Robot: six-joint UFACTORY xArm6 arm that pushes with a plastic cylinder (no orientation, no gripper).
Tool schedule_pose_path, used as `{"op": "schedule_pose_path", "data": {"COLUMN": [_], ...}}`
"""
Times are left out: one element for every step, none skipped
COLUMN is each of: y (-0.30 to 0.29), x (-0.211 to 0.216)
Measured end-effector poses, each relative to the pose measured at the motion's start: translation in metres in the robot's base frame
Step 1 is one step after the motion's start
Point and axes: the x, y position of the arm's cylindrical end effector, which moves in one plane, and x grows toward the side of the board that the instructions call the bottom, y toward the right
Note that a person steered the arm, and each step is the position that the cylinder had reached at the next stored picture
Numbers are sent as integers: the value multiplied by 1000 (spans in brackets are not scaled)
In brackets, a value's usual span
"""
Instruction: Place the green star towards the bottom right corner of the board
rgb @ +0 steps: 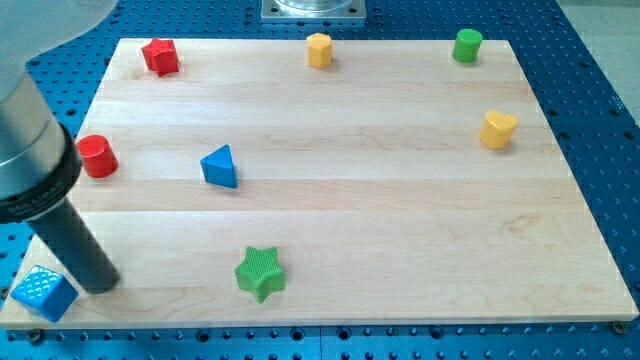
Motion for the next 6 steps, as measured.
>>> {"op": "schedule_pose_path", "data": {"y": [-1,31,52,53,45,55], "x": [5,-5,-23,-45,-59,-97]}}
